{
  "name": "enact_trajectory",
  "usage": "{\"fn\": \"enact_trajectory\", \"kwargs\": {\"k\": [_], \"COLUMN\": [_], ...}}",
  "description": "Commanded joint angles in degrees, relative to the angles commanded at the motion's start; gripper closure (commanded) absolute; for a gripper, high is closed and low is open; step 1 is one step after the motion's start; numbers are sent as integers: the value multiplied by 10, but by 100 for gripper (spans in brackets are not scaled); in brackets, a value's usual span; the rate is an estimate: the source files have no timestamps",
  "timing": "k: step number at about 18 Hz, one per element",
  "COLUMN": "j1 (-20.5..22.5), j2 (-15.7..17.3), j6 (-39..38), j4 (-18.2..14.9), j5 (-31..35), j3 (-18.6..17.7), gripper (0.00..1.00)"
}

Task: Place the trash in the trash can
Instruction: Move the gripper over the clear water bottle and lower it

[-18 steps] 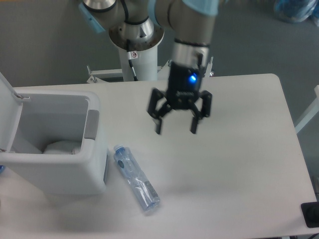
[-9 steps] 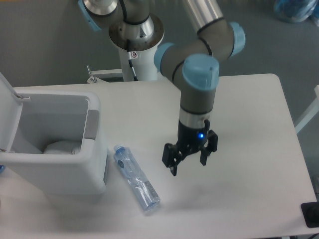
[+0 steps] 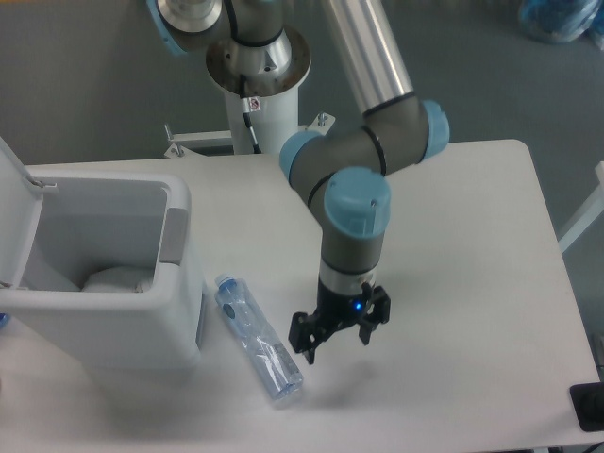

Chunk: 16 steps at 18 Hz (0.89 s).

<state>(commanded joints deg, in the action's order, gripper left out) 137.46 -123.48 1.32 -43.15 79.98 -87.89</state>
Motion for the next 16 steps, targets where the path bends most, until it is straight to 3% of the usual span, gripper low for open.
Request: {"fn": "enact_trajectory", "kwargs": {"k": [16], "j1": [-26], "j2": [-22], "j6": [15], "j4": [4], "j5": [10], "j3": [-2], "gripper": [0]}}
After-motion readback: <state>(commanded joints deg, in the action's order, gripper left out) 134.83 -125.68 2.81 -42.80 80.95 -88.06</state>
